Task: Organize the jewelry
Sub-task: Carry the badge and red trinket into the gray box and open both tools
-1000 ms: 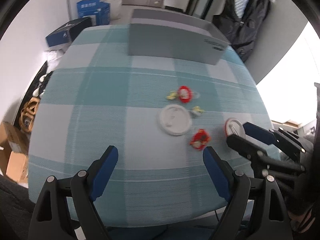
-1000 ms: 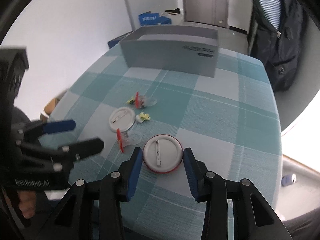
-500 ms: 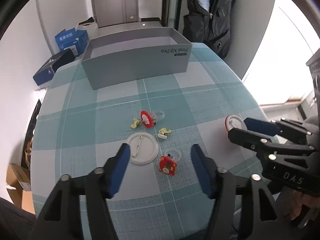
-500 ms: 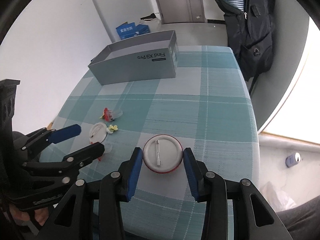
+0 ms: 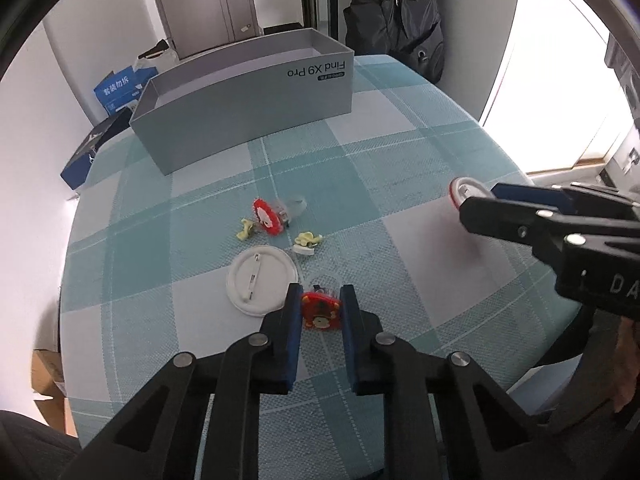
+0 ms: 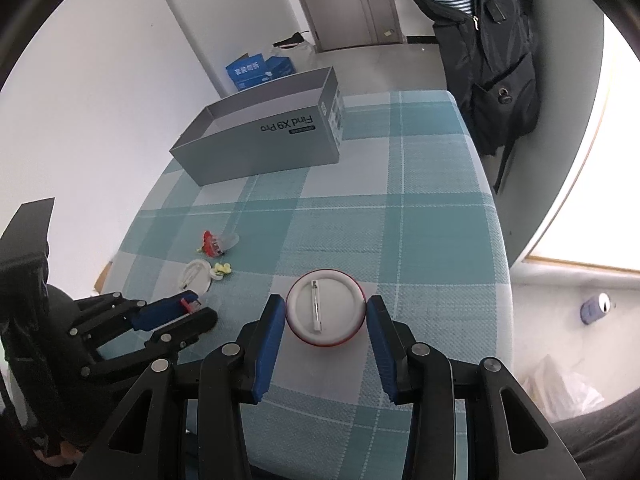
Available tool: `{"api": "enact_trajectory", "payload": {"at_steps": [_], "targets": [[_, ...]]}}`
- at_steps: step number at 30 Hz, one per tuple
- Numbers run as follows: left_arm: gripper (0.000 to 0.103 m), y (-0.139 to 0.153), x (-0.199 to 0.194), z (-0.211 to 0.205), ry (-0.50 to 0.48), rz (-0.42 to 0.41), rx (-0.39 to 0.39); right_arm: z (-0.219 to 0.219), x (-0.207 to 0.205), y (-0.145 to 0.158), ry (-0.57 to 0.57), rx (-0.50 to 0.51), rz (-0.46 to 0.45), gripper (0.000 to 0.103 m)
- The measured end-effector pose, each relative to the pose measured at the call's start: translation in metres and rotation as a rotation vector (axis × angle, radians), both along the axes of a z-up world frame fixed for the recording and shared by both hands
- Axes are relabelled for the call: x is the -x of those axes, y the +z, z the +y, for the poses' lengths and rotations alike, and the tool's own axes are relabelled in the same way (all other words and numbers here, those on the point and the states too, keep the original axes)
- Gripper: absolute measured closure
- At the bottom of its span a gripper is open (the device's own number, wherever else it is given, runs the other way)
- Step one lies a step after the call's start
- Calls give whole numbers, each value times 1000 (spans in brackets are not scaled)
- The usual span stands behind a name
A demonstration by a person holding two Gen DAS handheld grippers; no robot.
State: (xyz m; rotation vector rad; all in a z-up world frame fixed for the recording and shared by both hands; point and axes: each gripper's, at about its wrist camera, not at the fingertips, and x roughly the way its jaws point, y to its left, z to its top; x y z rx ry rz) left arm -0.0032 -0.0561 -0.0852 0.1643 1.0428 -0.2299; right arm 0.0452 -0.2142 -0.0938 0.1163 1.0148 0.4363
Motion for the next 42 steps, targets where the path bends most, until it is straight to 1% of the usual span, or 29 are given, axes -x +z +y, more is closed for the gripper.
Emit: {"api": "enact_trajectory", "payload": {"at_steps": [6, 8, 15, 23, 28, 32, 38, 42], "targets": [[90, 13, -4, 7, 12, -9, 107, -1, -3, -1, -7, -22, 9, 62], [90, 16, -8, 11, 25, 1, 142, 0, -5, -1, -10, -31, 15, 62], [90, 33, -27, 29, 68, 5, 226, 10, -15, 10, 28, -53, -12, 62], [90, 50, -63, 45, 113, -4, 285, 13, -46, 31, 41, -101, -19, 62], [90, 62, -91, 51, 129, -19, 307, 15, -82, 47, 28, -126, -16, 62], [90, 69, -115, 57, 140, -28, 323, 25, -108, 61, 50, -130, -29, 62], [90, 72, -142, 68, 149, -25, 359, 43, -139, 74, 86, -147, -53, 62], [90, 65, -158, 73, 145, 0, 378, 56, -156, 74, 100, -156, -53, 62]]}}
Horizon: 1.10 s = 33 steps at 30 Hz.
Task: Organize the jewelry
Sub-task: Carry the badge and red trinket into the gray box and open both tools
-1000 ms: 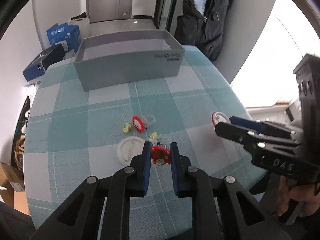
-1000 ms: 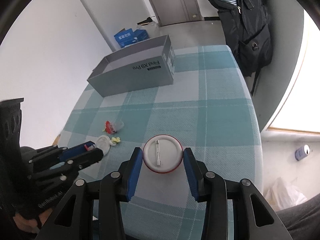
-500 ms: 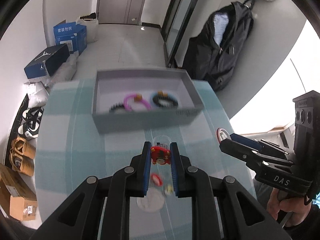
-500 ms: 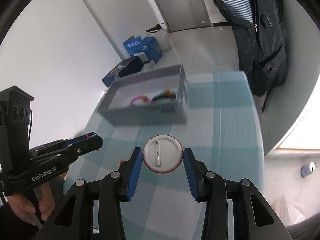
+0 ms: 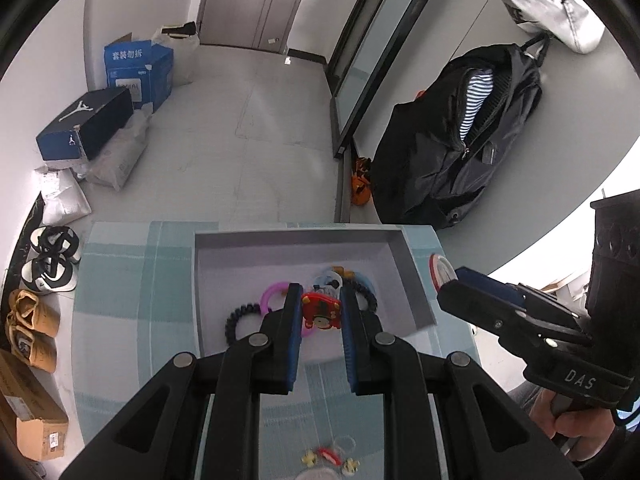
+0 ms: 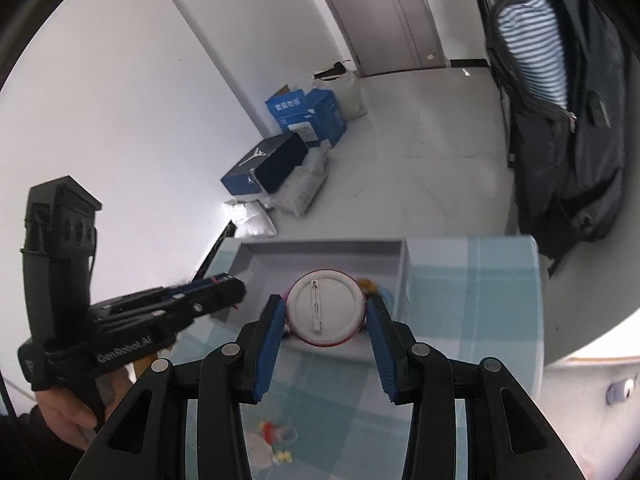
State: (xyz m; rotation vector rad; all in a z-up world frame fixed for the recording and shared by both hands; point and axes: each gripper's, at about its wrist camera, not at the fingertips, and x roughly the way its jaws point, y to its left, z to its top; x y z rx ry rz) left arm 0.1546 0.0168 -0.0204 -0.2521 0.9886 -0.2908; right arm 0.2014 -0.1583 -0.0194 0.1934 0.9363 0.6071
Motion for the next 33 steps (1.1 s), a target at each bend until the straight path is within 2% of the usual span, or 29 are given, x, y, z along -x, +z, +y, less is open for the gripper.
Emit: {"api": "enact_trajectory", "payload": {"at_steps": [8, 18, 33], "targets": [[90, -15, -21, 7, -8, 58, 20, 22, -30, -17, 22, 3, 46, 62], [90, -30, -35, 11, -12, 99, 43, 33, -43, -35, 43, 41, 78, 62], [89, -37, -41, 12, -17, 122, 48, 35, -43, -37, 38, 69, 93, 61]]}}
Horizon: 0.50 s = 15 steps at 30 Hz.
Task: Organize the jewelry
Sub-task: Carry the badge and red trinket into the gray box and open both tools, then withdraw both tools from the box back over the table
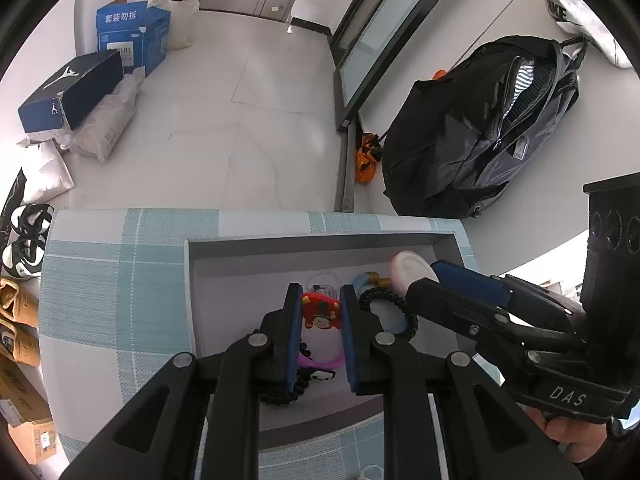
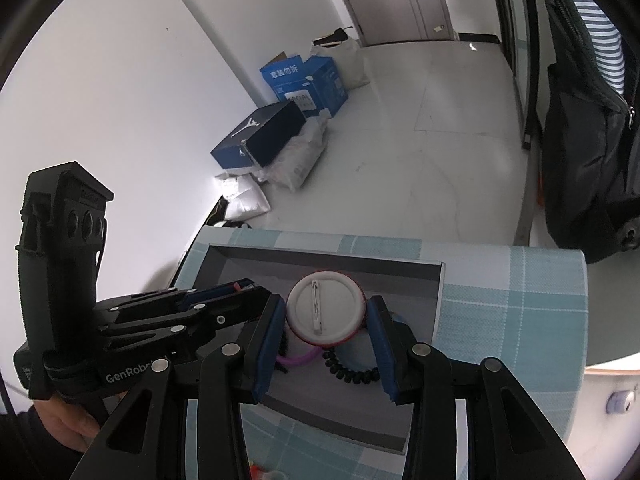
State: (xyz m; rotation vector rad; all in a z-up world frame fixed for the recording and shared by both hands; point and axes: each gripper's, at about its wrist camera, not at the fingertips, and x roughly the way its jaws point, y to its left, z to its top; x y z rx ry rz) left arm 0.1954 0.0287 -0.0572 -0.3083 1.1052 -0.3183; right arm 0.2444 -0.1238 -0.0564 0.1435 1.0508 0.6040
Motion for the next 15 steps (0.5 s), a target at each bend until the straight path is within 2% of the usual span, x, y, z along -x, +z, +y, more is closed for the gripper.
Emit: {"api": "enact_trajectory", "payload": {"at_steps": [3, 4, 6, 8, 13, 15], "targets": [[88, 0, -1, 0, -10, 24, 8, -1, 0, 0, -15, 8, 1, 59], [86, 0, -1, 0, -11, 33, 8, -2, 0, 1, -23, 12, 1, 55], [77, 1, 0, 2, -2, 39, 4, -8, 2, 4, -40, 2, -4, 52], [58, 3, 4, 5, 17, 32, -4, -12, 6, 9, -54, -3, -17, 51], [57, 10, 17, 9, 36, 4, -10, -24, 18, 23, -76, -11, -62, 41], [57, 12, 22, 9, 38, 0, -15, -27, 22, 26, -84, -11, -70, 41]]}}
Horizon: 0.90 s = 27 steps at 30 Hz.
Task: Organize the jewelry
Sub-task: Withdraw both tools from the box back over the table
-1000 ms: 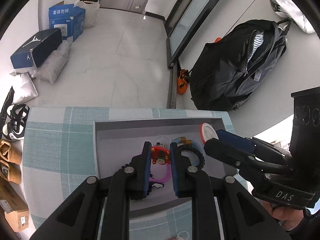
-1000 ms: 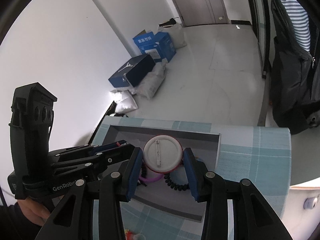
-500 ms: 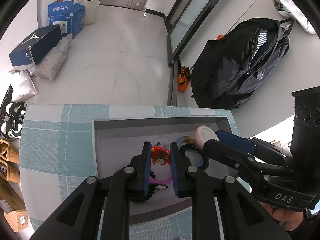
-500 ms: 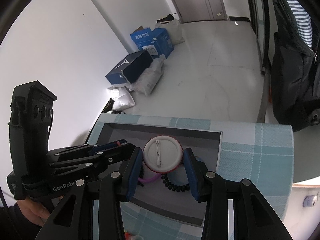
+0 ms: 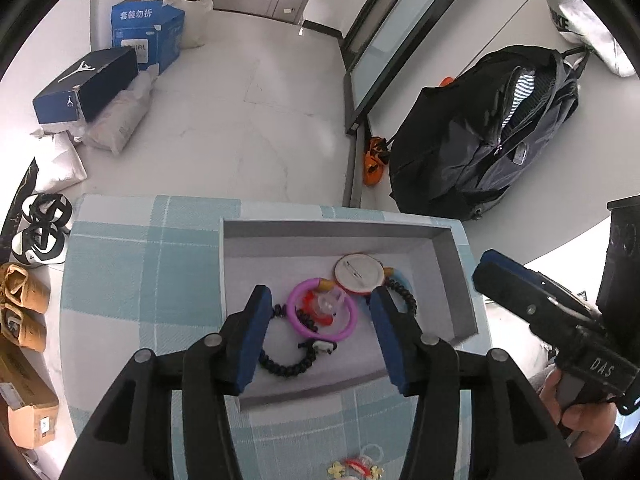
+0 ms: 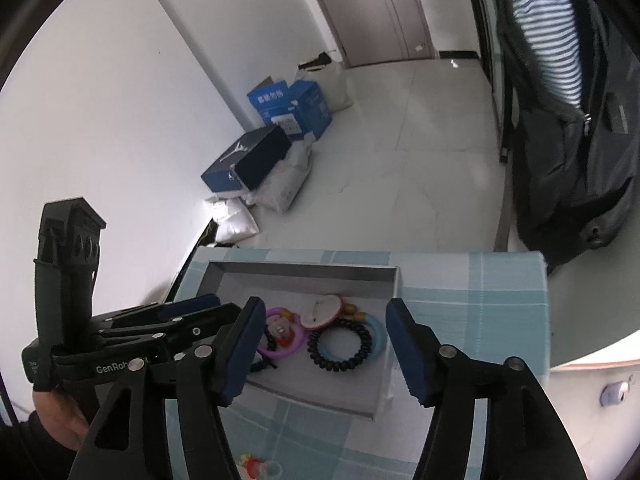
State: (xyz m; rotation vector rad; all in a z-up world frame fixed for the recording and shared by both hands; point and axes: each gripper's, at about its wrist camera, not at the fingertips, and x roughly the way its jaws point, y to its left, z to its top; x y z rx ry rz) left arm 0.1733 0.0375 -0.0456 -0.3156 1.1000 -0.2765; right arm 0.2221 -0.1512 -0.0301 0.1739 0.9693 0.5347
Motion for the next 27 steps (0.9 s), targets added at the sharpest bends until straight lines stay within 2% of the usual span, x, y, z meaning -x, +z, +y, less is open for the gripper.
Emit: {"api": "enact_trajectory", "payload": {"at_steps": [15, 19, 25, 27], "targets": [[56, 25, 42, -6, 23, -74, -86, -14, 48, 24, -16, -37, -73, 23], [41, 27, 58, -5, 44, -94, -105, -13, 62, 24, -6, -40, -82, 20], [40, 19, 82, -7, 67, -86, -132, -6, 85, 17, 22, -35, -86, 18], [40, 15, 89, -8, 73, -77, -165, -3, 92, 12, 33, -30, -83, 18]]}}
